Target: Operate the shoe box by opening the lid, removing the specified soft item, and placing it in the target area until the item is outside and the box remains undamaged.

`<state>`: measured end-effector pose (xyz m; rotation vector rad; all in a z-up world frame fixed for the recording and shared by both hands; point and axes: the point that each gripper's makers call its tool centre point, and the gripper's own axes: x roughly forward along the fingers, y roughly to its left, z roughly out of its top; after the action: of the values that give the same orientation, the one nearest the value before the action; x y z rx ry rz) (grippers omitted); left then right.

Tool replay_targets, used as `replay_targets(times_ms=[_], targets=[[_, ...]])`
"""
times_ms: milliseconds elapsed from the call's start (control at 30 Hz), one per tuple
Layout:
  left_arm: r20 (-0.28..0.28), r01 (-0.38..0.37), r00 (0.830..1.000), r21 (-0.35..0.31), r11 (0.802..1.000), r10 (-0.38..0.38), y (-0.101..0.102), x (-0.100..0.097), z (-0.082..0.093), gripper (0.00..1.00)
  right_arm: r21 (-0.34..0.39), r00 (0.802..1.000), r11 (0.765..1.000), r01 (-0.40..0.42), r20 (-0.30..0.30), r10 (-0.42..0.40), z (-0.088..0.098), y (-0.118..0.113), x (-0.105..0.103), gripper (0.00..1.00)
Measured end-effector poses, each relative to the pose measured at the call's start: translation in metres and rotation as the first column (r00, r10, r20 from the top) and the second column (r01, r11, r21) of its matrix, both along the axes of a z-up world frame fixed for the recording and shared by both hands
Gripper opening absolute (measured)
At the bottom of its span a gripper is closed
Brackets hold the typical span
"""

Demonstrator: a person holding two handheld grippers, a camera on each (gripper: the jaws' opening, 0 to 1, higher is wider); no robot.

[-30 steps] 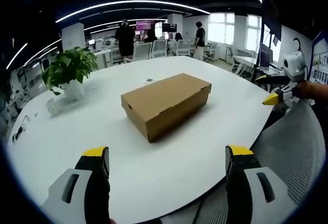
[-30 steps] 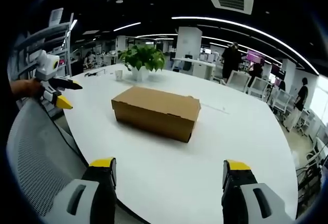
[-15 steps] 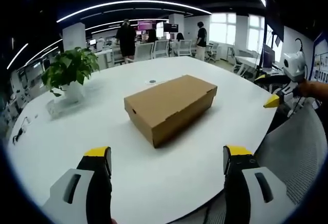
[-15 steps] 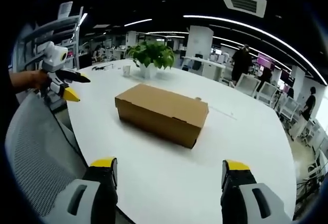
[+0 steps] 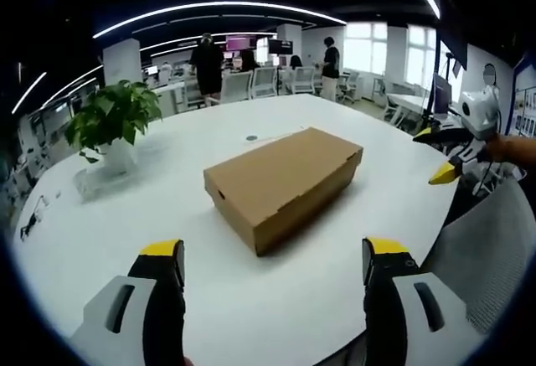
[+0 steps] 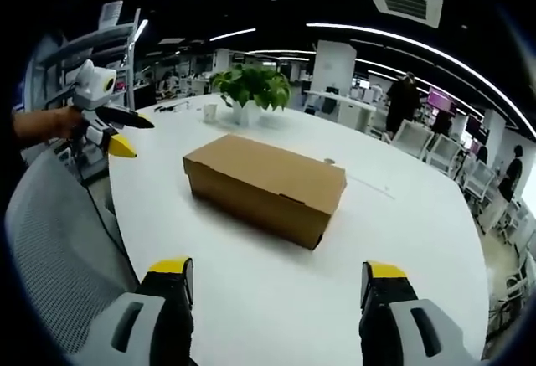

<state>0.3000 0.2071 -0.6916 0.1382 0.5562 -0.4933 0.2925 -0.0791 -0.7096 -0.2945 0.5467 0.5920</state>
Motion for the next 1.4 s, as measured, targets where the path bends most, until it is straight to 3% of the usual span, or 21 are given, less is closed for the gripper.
replay_targets(times_ms=[1033, 1267, 1400], targets=[[-0.026, -0.01, 1.0, 0.031, 0.999, 0.011, 0.003, 0.039, -0.023, 0.81, -0.029, 0.99, 0.99, -0.136, 0.039, 0.137, -0.002, 0.012, 0.063, 0.72], [-0.027, -0.006, 1.0, 0.036, 0.999, 0.007, -0.002, 0.043, -0.023, 0.78, -0.031, 0.984, 0.984, -0.178, 0.015, 0.178, -0.014, 0.019, 0.074, 0.61], [-0.032, -0.007, 0.999, 0.041, 0.999, 0.008, -0.005, 0.048, -0.029, 0.77, -0.044, 0.981, 0.98, -0.192, 0.01, 0.193, -0.02, 0.02, 0.081, 0.6]])
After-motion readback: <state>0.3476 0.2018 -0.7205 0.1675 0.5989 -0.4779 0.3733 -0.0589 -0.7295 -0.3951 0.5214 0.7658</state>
